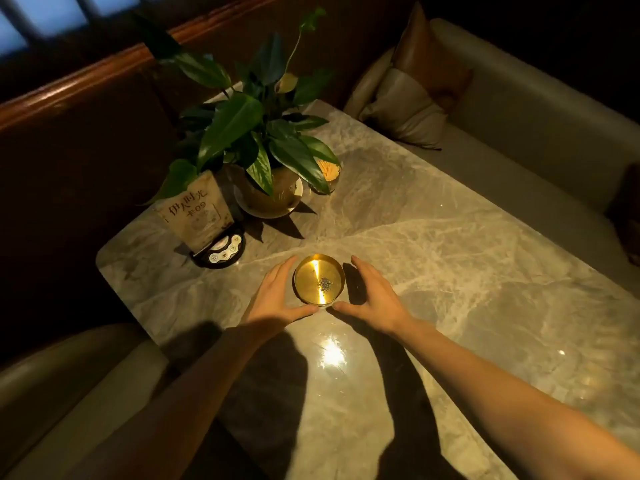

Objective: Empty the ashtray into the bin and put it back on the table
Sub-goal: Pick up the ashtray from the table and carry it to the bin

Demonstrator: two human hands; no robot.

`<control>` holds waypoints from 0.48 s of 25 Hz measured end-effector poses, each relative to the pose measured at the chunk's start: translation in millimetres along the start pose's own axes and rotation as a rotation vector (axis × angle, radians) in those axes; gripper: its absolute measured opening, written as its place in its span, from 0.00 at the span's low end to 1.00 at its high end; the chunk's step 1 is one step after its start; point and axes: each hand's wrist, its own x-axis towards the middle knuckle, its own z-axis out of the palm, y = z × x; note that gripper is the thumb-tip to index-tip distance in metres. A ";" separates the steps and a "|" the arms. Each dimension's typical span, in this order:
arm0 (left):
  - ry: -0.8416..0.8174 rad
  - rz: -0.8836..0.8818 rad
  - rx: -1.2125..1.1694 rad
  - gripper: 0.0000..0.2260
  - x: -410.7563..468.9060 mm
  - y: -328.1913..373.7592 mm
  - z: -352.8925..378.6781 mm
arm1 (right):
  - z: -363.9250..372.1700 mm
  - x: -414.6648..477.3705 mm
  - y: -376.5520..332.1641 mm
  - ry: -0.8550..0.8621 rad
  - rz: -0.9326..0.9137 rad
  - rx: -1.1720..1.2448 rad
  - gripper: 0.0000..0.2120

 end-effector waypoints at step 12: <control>0.091 0.102 0.125 0.43 17.9 -11.5 18.8 | 17.7 26.1 9.4 -0.039 -0.017 0.037 0.44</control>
